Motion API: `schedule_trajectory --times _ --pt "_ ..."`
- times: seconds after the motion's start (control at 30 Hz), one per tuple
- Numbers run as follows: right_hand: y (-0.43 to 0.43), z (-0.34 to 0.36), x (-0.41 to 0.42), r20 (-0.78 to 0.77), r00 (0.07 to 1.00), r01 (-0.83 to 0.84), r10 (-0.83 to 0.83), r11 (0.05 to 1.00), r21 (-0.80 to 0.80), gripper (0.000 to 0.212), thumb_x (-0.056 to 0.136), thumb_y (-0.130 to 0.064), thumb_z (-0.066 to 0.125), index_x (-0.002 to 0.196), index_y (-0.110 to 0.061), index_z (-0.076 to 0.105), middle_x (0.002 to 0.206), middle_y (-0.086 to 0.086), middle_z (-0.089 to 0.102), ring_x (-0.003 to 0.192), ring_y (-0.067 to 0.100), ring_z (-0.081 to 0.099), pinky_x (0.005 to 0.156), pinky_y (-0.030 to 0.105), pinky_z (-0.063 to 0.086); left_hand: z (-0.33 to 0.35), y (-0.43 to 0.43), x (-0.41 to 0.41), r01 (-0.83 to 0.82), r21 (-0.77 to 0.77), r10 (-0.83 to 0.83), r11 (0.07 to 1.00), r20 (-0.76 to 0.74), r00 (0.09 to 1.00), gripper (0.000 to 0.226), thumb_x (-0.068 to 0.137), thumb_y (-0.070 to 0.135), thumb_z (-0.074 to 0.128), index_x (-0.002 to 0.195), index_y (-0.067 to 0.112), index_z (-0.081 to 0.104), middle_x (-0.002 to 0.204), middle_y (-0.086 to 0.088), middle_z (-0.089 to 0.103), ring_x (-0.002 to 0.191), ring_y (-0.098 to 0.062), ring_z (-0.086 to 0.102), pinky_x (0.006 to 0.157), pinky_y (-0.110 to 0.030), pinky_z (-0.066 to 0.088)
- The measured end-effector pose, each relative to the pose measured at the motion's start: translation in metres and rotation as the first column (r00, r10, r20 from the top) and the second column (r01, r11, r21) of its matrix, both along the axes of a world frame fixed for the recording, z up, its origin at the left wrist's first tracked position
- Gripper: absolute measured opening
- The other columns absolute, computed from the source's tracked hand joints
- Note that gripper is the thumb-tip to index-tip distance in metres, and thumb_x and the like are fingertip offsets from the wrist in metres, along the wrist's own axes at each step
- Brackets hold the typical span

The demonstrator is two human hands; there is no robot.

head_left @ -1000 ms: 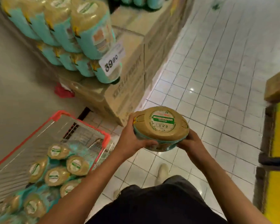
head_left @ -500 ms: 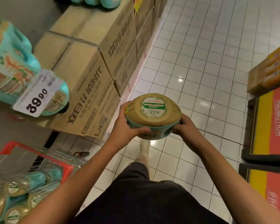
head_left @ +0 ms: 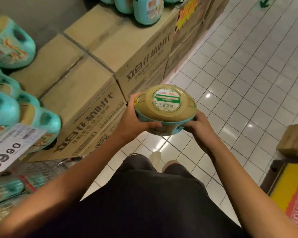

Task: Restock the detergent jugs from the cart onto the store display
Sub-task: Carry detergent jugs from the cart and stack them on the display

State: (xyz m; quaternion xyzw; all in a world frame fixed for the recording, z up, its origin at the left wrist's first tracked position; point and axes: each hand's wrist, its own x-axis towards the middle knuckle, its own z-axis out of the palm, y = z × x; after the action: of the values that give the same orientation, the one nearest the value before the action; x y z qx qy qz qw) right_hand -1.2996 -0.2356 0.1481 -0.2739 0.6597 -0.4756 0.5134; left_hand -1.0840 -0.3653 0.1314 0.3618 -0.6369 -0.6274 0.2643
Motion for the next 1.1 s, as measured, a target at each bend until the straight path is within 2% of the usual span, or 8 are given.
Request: schedule_trajectory --times 0.17,0.23,0.33,0.5,0.7,0.87,1.0,1.1 --pt "-0.102 0.003 -0.044 0.005 0.985 -0.170 0.170 0.985 -0.001 0.044 0.081 0.004 0.064 0.123 -0.005 0.069 0.120 0.015 0.075 0.118 0.034 0.070 0.103 0.056 0.056 0.003 -0.051 -0.023 -0.222 -0.003 0.222 0.975 0.004 0.975 0.104 0.056 0.044 0.101 0.140 0.045 0.041 0.135 0.016 0.062 0.127 -0.011 0.062 0.094 -0.024 0.057" --pt "-0.148 -0.002 -0.054 0.003 0.963 -0.271 0.271 0.963 0.003 0.045 0.081 0.010 0.063 0.124 -0.004 0.069 0.120 0.016 0.075 0.117 0.036 0.069 0.103 0.059 0.056 0.001 -0.068 -0.027 -0.340 0.021 0.340 0.940 0.003 0.940 0.105 0.054 0.037 0.102 0.139 0.045 0.041 0.135 0.018 0.062 0.127 -0.009 0.061 0.095 -0.024 0.056" --pt "-0.210 -0.008 -0.058 0.039 0.919 -0.394 0.393 0.919 0.018 0.052 0.071 0.001 0.067 0.123 -0.002 0.069 0.118 0.020 0.075 0.115 0.038 0.070 0.101 0.054 0.058 -0.004 -0.084 -0.032 -0.505 0.036 0.505 0.863 -0.003 0.863 0.102 0.054 0.032 0.100 0.135 0.050 0.041 0.135 0.020 0.061 0.128 -0.006 0.059 0.095 -0.020 0.054" --pt "-0.302 -0.008 -0.051 0.075 0.778 -0.627 0.624 0.778 0.033 0.056 0.071 0.002 0.067 0.127 0.002 0.065 0.118 0.021 0.073 0.108 0.029 0.069 0.097 0.048 0.058 -0.003 -0.106 -0.035 -0.722 0.033 0.722 0.691 0.002 0.692 0.110 0.058 0.036 0.101 0.146 0.026 0.036 0.139 0.012 0.061 0.131 -0.013 0.059 0.099 -0.025 0.054" --pt "-0.387 -0.004 -0.012 0.096 0.610 -0.791 0.787 0.612 0.011 0.055 0.062 -0.004 0.065 0.117 -0.005 0.067 0.108 0.014 0.070 0.098 0.023 0.067 0.084 0.036 0.058 0.004 -0.140 -0.019 -0.867 0.007 0.864 0.498 0.076 0.497 0.114 0.052 0.039 0.096 0.145 0.031 0.031 0.139 0.018 0.055 0.128 0.002 0.055 0.099 -0.021 0.052" --pt "-0.446 -0.020 0.039 0.142 0.529 -0.845 0.837 0.534 0.001 0.046 0.060 0.001 0.064 0.104 -0.013 0.069 0.092 0.003 0.075 0.087 0.017 0.071 0.073 0.031 0.057 -0.002 -0.177 0.016 -0.904 -0.049 0.903 0.424 0.102 0.418 0.119 0.054 0.037 0.095 0.149 0.015 0.027 0.141 0.014 0.051 0.127 0.007 0.054 0.103 -0.022 0.050" --pt "-0.478 -0.034 0.078 0.194 0.526 -0.841 0.828 0.541 -0.026 0.061 0.057 0.010 0.066 0.117 0.000 0.068 0.112 0.021 0.072 0.109 0.038 0.067 0.102 0.055 0.051 -0.010 -0.207 0.053 -0.912 -0.042 0.908 0.408 0.118 0.401 0.116 0.051 0.042 0.098 0.145 0.032 0.030 0.143 0.014 0.051 0.134 -0.003 0.052 0.110 -0.031 0.048" --pt "-0.500 -0.044 0.099 0.181 0.529 -0.841 0.829 0.541 -0.020 0.069 0.056 0.011 0.068 0.125 0.005 0.064 0.119 0.024 0.071 0.117 0.043 0.065 0.111 0.066 0.044 -0.013 -0.232 0.078 -0.913 -0.008 0.904 0.408 0.143 0.403 0.116 0.045 0.057 0.100 0.139 0.050 0.033 0.137 0.030 0.056 0.132 0.000 0.054 0.107 -0.028 0.050"
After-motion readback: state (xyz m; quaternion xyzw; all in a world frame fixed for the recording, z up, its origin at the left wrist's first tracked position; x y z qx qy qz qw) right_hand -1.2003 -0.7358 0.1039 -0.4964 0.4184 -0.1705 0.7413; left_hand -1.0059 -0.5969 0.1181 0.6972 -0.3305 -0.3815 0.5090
